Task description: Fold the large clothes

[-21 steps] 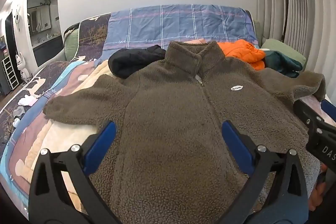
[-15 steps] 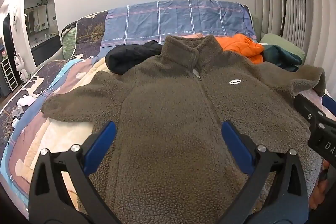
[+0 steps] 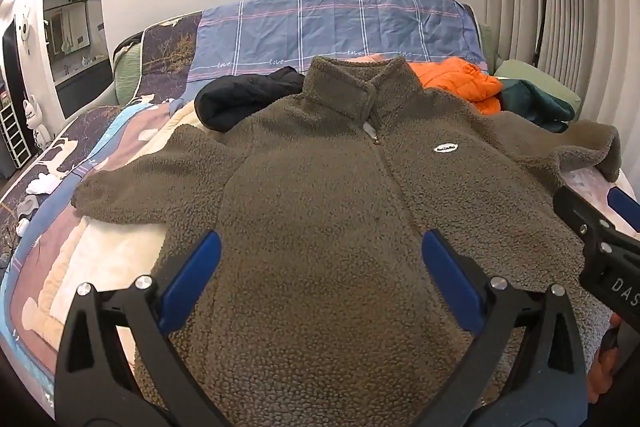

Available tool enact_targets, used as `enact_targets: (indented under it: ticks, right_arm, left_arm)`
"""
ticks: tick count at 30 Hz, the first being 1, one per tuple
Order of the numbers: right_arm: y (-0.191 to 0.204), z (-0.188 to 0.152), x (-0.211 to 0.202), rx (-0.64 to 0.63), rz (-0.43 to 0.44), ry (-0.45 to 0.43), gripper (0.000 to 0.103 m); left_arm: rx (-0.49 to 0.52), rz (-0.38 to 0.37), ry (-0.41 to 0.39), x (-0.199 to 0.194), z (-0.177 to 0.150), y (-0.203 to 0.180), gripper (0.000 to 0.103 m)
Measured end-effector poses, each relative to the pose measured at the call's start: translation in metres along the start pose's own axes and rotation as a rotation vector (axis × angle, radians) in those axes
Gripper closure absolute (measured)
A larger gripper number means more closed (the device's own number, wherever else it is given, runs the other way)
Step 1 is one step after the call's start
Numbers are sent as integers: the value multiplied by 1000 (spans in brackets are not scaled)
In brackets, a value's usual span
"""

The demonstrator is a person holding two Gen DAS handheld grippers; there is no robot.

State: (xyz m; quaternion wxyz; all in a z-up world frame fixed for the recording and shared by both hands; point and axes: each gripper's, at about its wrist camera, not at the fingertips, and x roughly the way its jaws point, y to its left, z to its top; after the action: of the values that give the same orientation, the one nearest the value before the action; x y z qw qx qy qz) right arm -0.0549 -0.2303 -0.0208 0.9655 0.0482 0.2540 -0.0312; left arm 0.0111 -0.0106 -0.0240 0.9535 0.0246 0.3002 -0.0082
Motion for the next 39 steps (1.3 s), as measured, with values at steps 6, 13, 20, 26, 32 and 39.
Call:
enact_targets:
  ticks: [6,13,20,26,32,39]
  right_arm:
    - [3,-2,-2,-28,-5,-29,1]
    - [6,-1,-1,-46,-5,-38,1]
    - [9,-1,1,-50,5,-32,1]
    - [10,-1,2,-58,0,-34,1]
    - [11,1,3,-56,3,-31,1]
    - [11,0,5,-51,7,-27,1]
  left_arm:
    - [16,12,-27,-3,-2,-5,2]
    - [18,8,-20,0,-6,-6,2]
    - [13,7,-9,3,-3,-5,2]
    - [0,5,-9,3,-1,-3,2]
    - [12,1,-7,3,0,-5,2]
    - [22,6,-8,3,0,-9,2]
